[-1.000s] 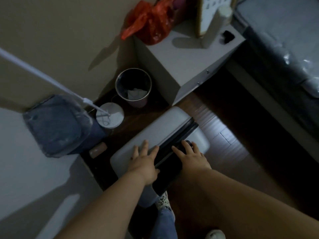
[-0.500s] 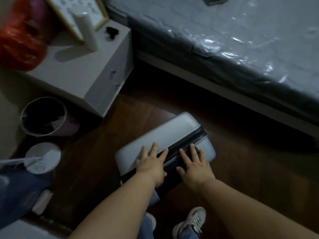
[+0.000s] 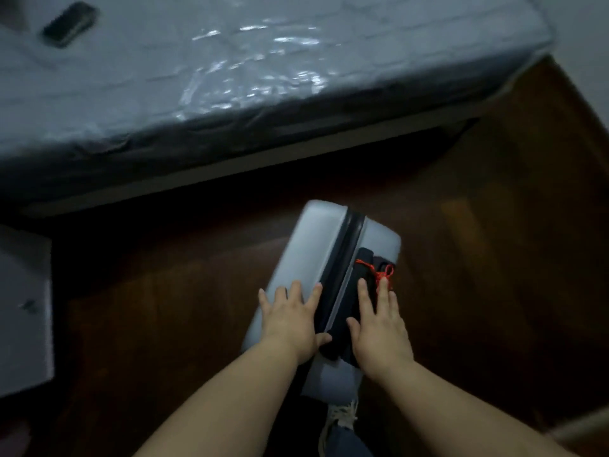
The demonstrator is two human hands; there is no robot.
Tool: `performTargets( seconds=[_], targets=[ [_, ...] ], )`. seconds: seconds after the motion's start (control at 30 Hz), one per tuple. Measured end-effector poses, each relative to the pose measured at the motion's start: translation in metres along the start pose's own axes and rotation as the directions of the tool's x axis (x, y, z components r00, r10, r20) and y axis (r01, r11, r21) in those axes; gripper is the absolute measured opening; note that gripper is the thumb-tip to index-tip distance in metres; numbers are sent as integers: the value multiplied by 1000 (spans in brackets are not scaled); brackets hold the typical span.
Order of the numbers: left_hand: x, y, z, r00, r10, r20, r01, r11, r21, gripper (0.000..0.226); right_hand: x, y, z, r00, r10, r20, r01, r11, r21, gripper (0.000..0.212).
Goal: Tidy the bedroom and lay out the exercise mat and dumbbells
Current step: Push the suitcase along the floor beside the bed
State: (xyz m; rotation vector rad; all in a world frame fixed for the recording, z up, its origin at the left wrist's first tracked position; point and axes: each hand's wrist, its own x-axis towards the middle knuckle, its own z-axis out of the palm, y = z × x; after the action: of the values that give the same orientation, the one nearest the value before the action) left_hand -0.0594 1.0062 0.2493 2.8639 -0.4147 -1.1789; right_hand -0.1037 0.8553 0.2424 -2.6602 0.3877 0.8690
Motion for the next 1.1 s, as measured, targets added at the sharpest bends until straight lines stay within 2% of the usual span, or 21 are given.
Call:
performTargets(
  seconds=[0.13,0.23,0.37,0.6,0.83,1.1],
  targets=[
    [57,84,-34,990,102,98,-107,993,53,100,30,70,-37,995,46,93,-61,984,170,78],
    [97,145,-57,975,149,167,-168,980,105,107,60,125,-72,988,116,104,-139,955,263,79],
    [145,221,-82,962,226,156,-247,960,132,110,94,185,-115,976,197,89,-215,930,297,87],
    [220,331,-122,917,365,161,-386,914,127,108,148,274,-179,936,350,33,-342,887,311,87],
    [297,432,-184,882,418,216,-460,862,210,107,213,353,-257,903,418,95,-418,809,414,88],
    [390,535,-262,878,420,230,-473,833,285,109,300,438,-344,902,426,77,-410,783,468,88]
  ],
)
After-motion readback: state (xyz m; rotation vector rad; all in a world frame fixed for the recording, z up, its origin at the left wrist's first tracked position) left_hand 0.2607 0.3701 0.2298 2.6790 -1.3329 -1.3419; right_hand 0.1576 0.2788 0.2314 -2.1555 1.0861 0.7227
